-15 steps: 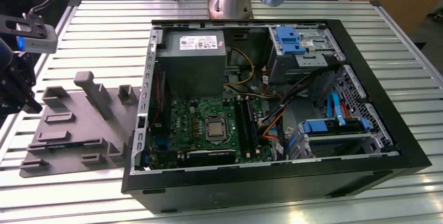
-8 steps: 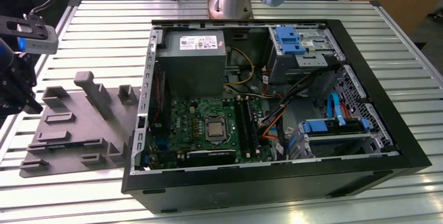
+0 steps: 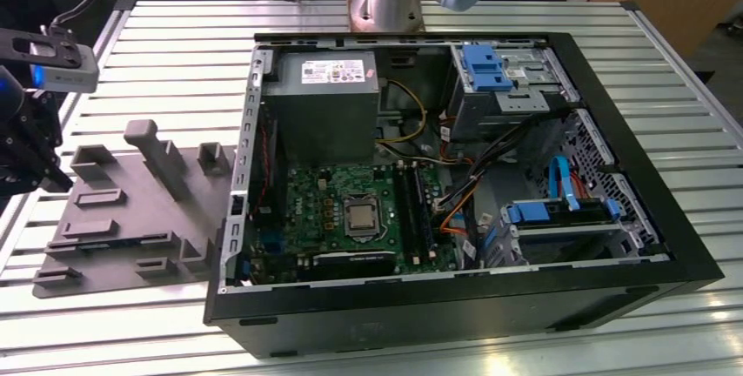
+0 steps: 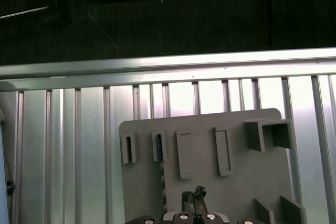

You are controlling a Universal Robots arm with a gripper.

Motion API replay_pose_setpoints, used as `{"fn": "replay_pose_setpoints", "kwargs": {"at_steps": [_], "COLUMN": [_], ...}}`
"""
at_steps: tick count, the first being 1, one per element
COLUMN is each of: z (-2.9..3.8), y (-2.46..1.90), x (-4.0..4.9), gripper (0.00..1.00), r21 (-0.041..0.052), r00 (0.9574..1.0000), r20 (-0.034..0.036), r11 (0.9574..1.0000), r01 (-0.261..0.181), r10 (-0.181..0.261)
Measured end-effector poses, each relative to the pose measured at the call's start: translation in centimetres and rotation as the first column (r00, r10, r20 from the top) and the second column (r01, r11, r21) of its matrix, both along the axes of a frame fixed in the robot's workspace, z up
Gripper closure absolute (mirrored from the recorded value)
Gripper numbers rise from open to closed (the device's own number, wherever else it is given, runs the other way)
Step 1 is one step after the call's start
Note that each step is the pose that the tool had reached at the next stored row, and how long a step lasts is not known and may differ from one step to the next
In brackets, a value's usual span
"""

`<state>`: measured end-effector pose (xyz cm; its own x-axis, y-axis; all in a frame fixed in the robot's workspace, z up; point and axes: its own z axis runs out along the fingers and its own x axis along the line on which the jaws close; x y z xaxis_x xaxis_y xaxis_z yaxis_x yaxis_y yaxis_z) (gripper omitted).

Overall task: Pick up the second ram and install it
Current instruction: 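Pick up the second ram and move it above second insertion slot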

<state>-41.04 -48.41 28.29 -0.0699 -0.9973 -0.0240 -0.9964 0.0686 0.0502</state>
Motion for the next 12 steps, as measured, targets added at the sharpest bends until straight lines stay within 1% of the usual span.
{"fn": "replay_pose_setpoints", "kwargs": {"at_steps": [12], "z": [-0.26], "y": [-0.09], "x": [0.00], "gripper": [0.89], "r21": [0.0000], "r00": [1.0000], "r20": [0.0000], "r11": [1.0000], "r01": [0.000], "r10": [0.000]}}
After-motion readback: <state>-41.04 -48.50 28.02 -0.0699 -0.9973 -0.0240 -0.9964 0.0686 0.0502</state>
